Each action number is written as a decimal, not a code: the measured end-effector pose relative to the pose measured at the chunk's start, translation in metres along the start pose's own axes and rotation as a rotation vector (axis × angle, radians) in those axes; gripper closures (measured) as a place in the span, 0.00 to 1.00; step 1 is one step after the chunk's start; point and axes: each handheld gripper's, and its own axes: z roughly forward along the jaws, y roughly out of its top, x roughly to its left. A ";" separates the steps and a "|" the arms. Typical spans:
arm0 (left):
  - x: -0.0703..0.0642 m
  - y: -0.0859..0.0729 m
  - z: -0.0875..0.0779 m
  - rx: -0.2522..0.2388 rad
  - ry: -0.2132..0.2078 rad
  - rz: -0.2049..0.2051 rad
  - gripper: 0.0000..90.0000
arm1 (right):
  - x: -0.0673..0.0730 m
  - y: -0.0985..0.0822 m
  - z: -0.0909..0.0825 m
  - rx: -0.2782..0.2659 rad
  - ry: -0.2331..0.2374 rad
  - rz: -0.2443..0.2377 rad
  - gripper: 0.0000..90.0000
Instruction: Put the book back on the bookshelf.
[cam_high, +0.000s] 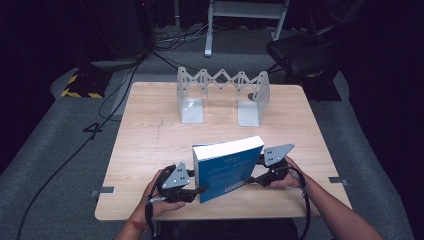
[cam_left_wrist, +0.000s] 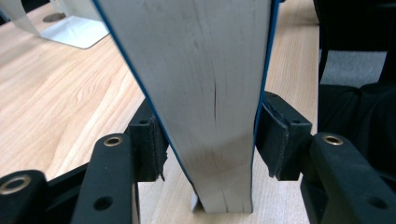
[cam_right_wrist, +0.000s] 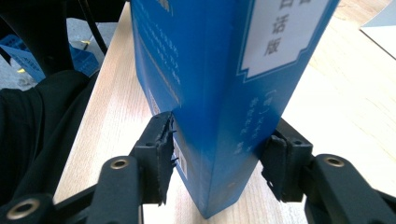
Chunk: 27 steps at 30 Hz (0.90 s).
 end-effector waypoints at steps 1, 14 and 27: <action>-0.001 0.001 0.001 0.008 0.016 0.005 0.53 | 0.002 0.000 0.000 0.000 -0.004 0.001 0.55; -0.001 0.004 0.011 -0.006 0.101 0.019 0.48 | 0.021 0.006 -0.011 -0.075 -0.055 0.009 0.59; 0.006 0.015 0.029 -0.009 0.135 0.038 0.40 | 0.032 0.028 -0.017 -0.151 -0.149 0.005 0.60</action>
